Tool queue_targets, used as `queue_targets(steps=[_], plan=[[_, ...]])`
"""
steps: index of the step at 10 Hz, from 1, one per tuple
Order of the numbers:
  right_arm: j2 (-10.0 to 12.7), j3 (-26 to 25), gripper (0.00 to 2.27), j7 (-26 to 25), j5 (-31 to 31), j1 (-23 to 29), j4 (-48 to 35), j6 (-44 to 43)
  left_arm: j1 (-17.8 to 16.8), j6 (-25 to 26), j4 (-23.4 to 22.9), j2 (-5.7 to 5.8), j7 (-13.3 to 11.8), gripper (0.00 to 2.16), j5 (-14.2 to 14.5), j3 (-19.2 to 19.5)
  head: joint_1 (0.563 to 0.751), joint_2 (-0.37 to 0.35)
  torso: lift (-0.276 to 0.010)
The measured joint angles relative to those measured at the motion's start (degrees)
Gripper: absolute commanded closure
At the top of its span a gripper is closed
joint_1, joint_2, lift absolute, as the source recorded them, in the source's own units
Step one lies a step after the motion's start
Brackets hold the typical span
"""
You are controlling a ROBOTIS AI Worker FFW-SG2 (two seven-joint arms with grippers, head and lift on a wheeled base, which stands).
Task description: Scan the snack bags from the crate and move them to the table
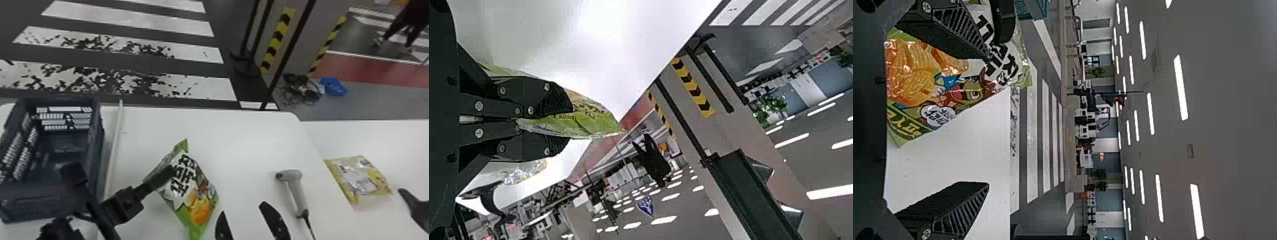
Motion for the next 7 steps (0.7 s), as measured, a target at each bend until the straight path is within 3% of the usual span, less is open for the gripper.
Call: queue_targets(steps=[1, 2, 3, 4, 7], plan=[[0.0, -0.02, 0.08, 0.0, 0.0, -0.07, 0.01, 0.0, -1.79, 0.77, 2.38, -0.87, 0.14, 2.14, -1.55, 0.01, 0.695, -0.273, -0.095], [0.0, -0.12, 0.08, 0.0, -0.05, -0.15, 0.01, 0.0, -3.18, 1.2, 3.81, -1.68, 0.93, 1.97, -4.33, -0.56, 0.695, -0.279, -0.095], [0.0, -0.23, 0.08, 0.01, -0.21, -0.26, 0.16, 0.0, -3.7, 1.63, 3.87, -1.95, 1.81, 0.57, -6.76, -1.46, 0.695, -0.289, -0.095], [0.0, -0.26, 0.08, 0.07, -0.32, -0.5, 0.33, 0.0, -3.73, 1.88, 2.87, -1.96, 2.22, 0.0, -8.59, -2.31, 0.695, -0.293, -0.095], [0.0, -0.12, 0.08, 0.08, -0.47, -1.44, 0.72, 0.46, -2.84, 2.69, -2.78, -1.79, 6.73, 0.03, -14.72, -5.25, 0.695, -0.305, -0.095]])
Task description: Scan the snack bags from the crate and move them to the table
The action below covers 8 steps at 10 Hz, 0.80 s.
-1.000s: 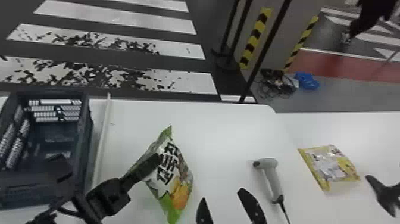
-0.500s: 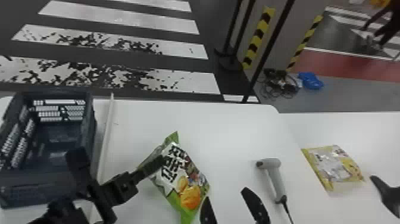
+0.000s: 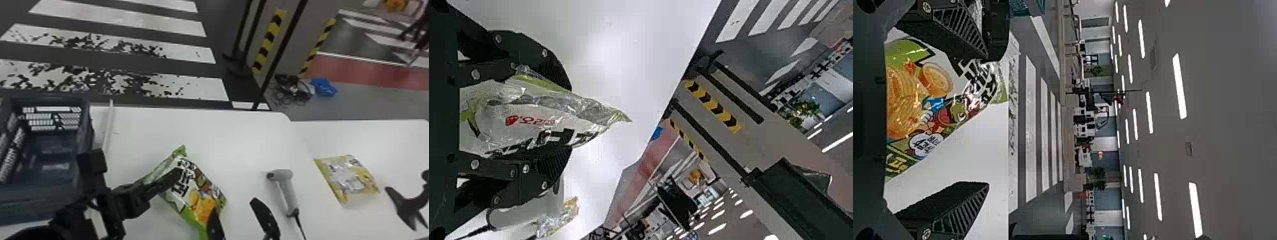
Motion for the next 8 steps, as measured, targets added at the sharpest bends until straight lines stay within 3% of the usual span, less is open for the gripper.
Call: queue_targets(steps=[2, 4, 6, 8], plan=[[0.0, 0.04, 0.08, 0.0, -0.1, -0.28, 0.18, 0.23, 0.96, -0.05, -4.74, 0.44, 3.27, 0.03, -6.01, -2.58, 0.695, -0.304, -0.095], [0.0, 0.03, 0.08, 0.01, -0.3, -0.31, 0.33, 0.15, 2.64, 0.0, -10.84, 0.92, 6.13, 0.03, -14.69, -5.51, 0.695, -0.301, -0.095], [0.0, 0.03, 0.08, 0.09, -0.76, -0.31, 0.55, -0.13, 4.45, 0.93, -15.87, 1.51, 7.0, 0.03, -21.0, -6.96, 0.695, -0.292, -0.095], [-0.05, -0.02, 0.08, 0.23, -1.02, -0.31, 0.95, -0.54, 7.61, 1.14, -22.07, 4.04, 7.9, 0.03, -23.05, -6.0, 0.695, -0.266, -0.095]])
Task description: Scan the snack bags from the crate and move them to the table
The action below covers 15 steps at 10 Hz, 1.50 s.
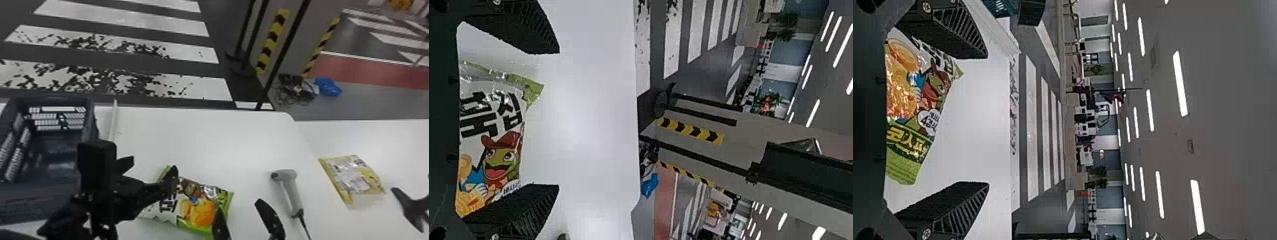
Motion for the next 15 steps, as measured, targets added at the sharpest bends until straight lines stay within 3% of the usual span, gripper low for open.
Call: queue_targets(steps=[3, 5, 8, 11, 13, 15], plan=[[-0.23, 0.0, 0.08, 0.69, -0.26, -0.58, 0.61, 0.04, 6.82, -0.7, -9.65, 4.59, 0.63, 0.03, 0.19, 5.86, 0.695, -0.184, -0.095], [-0.42, 0.12, 0.08, 0.83, -0.59, -0.96, 0.79, 0.15, 11.41, -2.82, -13.4, 6.14, 1.86, 0.03, 0.83, 10.53, 0.695, -0.111, -0.095], [-0.96, -0.3, 0.08, 2.13, -0.46, -0.94, 0.79, 1.24, 20.51, -13.45, -15.78, 6.47, 1.54, 0.04, 2.58, 18.53, 0.695, -0.015, -0.095], [-1.01, -2.27, 0.08, 8.01, 0.23, -0.77, -1.34, 11.68, 26.87, -19.6, -16.98, 6.96, 0.14, 0.04, 5.93, 25.45, 0.695, 0.085, -0.095], [-1.11, -2.91, 0.08, 12.34, 3.27, -0.91, -4.15, 21.81, 28.27, -21.22, -16.45, 6.55, -0.99, 0.04, 7.08, 27.27, 0.695, 0.125, -0.095], [-2.76, -3.01, 0.08, 14.67, 7.71, -1.75, -7.14, 32.15, 28.35, -21.55, -16.2, 6.22, -1.96, 0.04, 7.47, 27.4, 0.695, 0.135, -0.095]])
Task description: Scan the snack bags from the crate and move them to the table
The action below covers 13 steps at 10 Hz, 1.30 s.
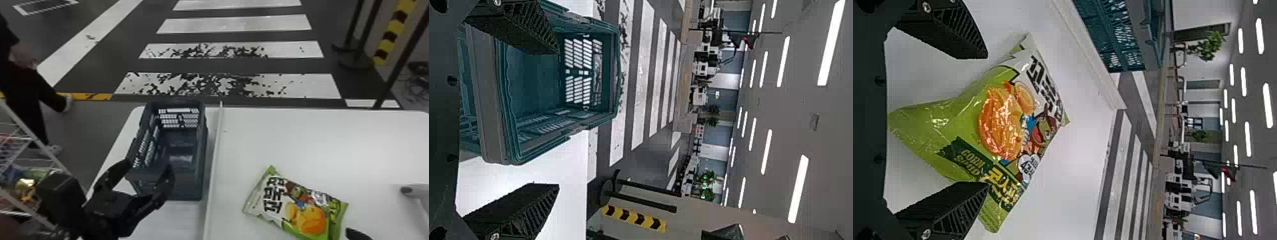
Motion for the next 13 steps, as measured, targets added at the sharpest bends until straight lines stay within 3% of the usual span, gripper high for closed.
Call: queue_targets(steps=[4, 8, 9, 11, 12, 13], plan=[[-3.41, 1.21, 0.21, -0.65, 6.6, -2.73, -1.05, 5.26, -0.75, 0.14, 0.67, -0.34, -1.27, 0.04, 0.26, -0.57, 0.695, 0.096, -0.095], [-5.74, 6.11, 0.24, -4.13, 12.56, -3.3, -0.52, 4.76, -0.97, 0.14, 1.23, -0.39, -1.87, 0.04, 0.53, -0.6, 0.695, 0.126, -0.095], [-6.12, 7.26, 0.51, -4.88, 13.89, -3.64, -0.1, 5.18, -1.06, 0.14, 1.31, -0.39, -2.12, 0.04, 0.65, -0.6, 0.695, 0.132, -0.095], [-6.47, 8.61, 1.82, -6.28, 15.39, -4.28, 0.71, 7.32, -1.26, 0.33, 1.45, -0.22, -3.06, 0.04, 1.15, -0.45, 0.695, 0.129, -0.095], [-6.5, 9.01, 2.22, -7.26, 15.87, -4.5, 0.79, 8.87, -1.35, 0.45, 1.49, -0.03, -3.31, 0.04, 1.53, -0.27, 0.695, 0.12, -0.095], [-6.5, 9.23, 2.24, -7.84, 16.21, -4.69, 0.74, 9.79, -1.37, 0.49, 1.57, 0.14, -3.56, 0.04, 2.17, 0.14, 0.695, 0.115, -0.095]])
